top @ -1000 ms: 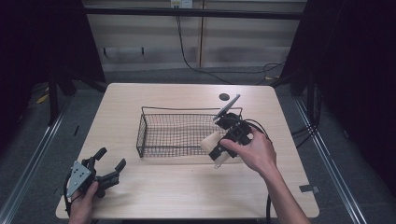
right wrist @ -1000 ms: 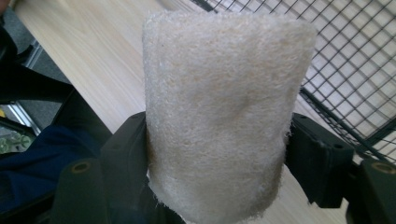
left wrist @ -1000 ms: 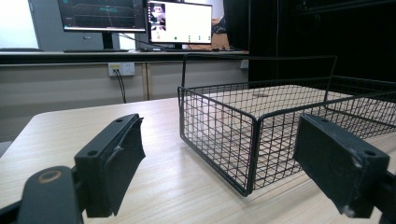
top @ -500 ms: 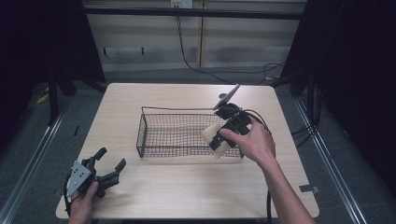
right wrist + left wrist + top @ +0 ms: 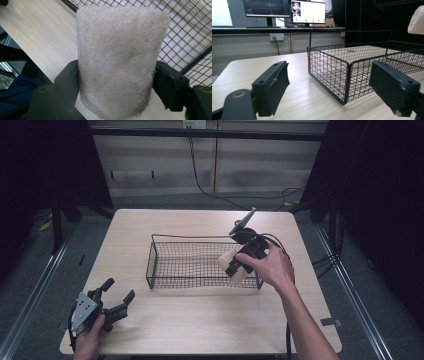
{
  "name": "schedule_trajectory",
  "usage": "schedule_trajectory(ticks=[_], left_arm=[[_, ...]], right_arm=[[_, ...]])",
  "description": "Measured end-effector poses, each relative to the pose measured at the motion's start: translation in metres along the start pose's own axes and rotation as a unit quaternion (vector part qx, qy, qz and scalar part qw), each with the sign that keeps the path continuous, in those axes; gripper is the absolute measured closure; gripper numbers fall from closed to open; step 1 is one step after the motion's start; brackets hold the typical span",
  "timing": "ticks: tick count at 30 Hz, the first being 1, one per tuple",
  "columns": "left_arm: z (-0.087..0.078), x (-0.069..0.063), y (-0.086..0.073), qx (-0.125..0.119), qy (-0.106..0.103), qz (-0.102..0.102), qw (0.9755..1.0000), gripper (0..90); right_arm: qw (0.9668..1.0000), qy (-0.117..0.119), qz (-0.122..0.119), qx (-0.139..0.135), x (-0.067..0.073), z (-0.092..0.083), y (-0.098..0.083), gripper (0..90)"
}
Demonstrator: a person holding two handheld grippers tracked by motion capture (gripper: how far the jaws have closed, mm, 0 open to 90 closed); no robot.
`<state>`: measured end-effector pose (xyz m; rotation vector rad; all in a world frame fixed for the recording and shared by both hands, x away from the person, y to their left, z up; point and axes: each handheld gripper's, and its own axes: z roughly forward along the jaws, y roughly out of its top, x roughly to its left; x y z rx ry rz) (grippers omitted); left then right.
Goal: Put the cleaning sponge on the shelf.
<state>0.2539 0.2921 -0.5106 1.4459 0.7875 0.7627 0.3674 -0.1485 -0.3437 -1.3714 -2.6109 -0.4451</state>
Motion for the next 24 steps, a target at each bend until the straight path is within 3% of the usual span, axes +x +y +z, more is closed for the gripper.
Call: schedule_trajectory(ticks=[9,24], left_arm=[[0.0,0.0,0.0,0.0,0.0,0.0,1.0,15.7],[0.0,0.0,0.0,0.0,0.0,0.0,1.0,15.7]], right_arm=[[0.9998,0.013,0.016,-0.001,-0.017,0.007,0.009,28.0],[0.9973,-0.008,0.073,-0.002,-0.045,0.024,0.013,27.9]])
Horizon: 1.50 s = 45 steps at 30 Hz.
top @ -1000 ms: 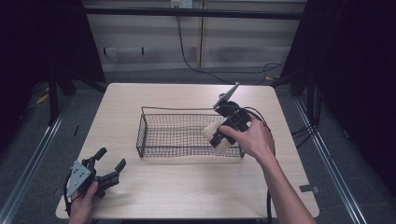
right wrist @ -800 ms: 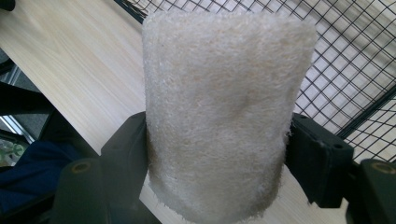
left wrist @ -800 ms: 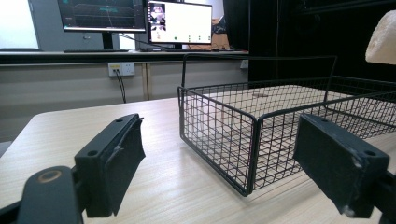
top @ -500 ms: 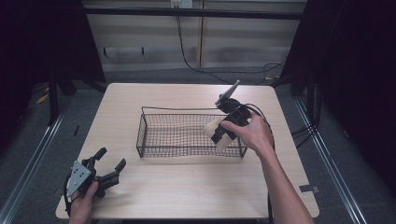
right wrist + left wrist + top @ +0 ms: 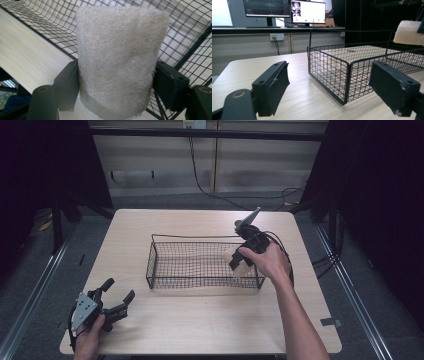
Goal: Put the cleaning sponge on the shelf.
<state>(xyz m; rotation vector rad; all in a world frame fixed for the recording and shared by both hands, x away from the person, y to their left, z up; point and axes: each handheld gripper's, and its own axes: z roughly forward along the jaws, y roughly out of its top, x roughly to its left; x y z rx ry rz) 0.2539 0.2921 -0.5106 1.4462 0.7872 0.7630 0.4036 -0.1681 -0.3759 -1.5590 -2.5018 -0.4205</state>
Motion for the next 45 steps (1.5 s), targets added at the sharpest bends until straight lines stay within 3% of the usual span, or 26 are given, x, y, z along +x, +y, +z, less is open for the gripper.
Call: schedule_trajectory(ticks=[16,28,45], left_arm=[[0.0,0.0,0.0,0.0,0.0,0.0,1.0,15.7],[0.0,0.0,0.0,0.0,0.0,0.0,1.0,15.7],[0.0,0.0,0.0,0.0,0.0,0.0,1.0,15.7]], right_arm=[[0.9982,-0.008,0.059,-0.009,-0.016,0.011,0.001,27.9],[0.9932,-0.027,0.113,-0.012,-0.025,0.023,-0.004,27.8],[0.9889,-0.048,0.141,-0.001,-0.022,0.04,-0.002,27.7]])
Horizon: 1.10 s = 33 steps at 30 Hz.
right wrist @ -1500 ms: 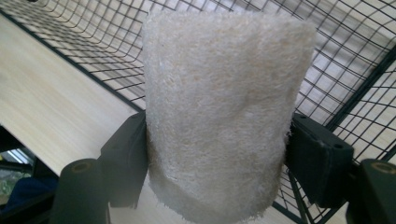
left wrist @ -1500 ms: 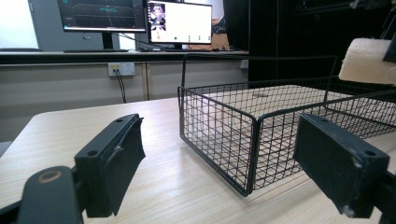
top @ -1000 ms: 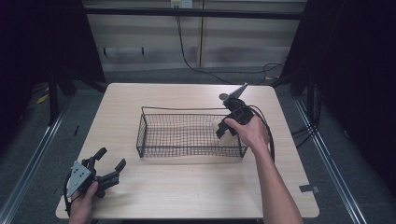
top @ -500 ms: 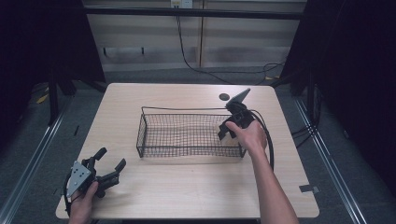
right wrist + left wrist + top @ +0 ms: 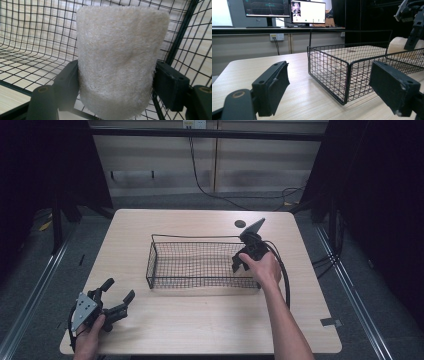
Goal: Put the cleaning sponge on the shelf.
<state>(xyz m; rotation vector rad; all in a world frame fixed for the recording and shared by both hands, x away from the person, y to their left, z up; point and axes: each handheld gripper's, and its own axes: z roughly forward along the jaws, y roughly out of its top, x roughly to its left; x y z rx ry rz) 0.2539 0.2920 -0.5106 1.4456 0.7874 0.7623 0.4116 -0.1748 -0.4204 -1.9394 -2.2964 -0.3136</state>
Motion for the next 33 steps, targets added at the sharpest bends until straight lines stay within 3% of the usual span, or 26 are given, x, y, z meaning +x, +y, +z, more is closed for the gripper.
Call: schedule_trajectory(ticks=[7,18,26,33], left_arm=[[0.0,0.0,0.0,0.0,0.0,0.0,1.0,15.7],[0.0,0.0,0.0,0.0,0.0,0.0,1.0,15.7],[0.0,0.0,0.0,0.0,0.0,0.0,1.0,15.7],[0.0,0.0,0.0,0.0,0.0,0.0,1.0,15.7]], right_arm=[[0.9999,-0.011,0.012,0.001,-0.001,0.004,-0.001,27.7],[0.9988,-0.048,0.012,0.005,0.004,0.012,-0.001,27.6],[0.9969,-0.073,0.026,0.015,0.006,0.017,-0.001,27.5],[0.9974,-0.063,0.028,0.022,0.004,0.022,-0.001,27.3]])
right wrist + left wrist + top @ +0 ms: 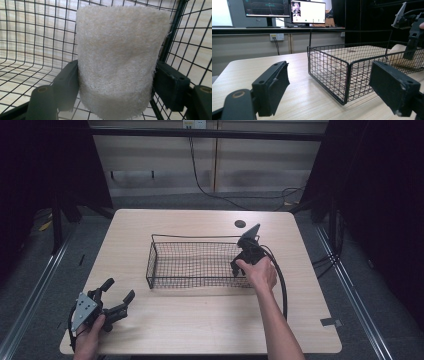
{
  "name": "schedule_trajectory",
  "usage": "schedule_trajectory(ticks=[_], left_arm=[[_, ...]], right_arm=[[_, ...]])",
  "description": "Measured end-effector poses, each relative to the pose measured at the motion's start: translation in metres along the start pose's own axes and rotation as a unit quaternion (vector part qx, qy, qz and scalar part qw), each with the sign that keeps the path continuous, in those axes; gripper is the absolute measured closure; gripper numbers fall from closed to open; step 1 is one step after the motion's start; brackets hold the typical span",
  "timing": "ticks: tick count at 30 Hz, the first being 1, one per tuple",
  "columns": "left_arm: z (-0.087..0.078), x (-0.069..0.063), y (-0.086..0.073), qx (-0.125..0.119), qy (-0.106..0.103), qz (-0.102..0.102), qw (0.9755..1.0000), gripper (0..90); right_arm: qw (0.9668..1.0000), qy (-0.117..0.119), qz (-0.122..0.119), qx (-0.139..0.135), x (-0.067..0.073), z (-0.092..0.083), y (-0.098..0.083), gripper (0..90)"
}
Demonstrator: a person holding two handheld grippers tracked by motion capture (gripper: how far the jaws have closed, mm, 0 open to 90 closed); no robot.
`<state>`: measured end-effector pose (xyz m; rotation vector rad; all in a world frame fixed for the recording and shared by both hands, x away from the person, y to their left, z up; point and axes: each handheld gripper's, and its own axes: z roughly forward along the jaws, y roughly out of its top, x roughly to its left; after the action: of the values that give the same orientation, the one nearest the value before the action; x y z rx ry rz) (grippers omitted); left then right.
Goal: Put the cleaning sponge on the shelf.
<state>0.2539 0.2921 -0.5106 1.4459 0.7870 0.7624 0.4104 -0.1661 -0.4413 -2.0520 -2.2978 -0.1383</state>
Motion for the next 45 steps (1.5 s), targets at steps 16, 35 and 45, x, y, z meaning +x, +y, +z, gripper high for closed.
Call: schedule_trajectory(ticks=[16,35,45], left_arm=[[0.0,0.0,0.0,0.0,0.0,0.0,1.0,15.7],[0.0,0.0,0.0,0.0,0.0,0.0,1.0,15.7],[0.0,0.0,0.0,0.0,0.0,0.0,1.0,15.7]], right_arm=[[0.9999,-0.005,-0.003,0.012,0.001,0.002,0.001,22.3],[0.9994,0.018,-0.023,-0.018,0.0,-0.015,-0.008,15.4],[0.9951,0.064,-0.052,-0.054,-0.011,-0.029,-0.022,15.5]])
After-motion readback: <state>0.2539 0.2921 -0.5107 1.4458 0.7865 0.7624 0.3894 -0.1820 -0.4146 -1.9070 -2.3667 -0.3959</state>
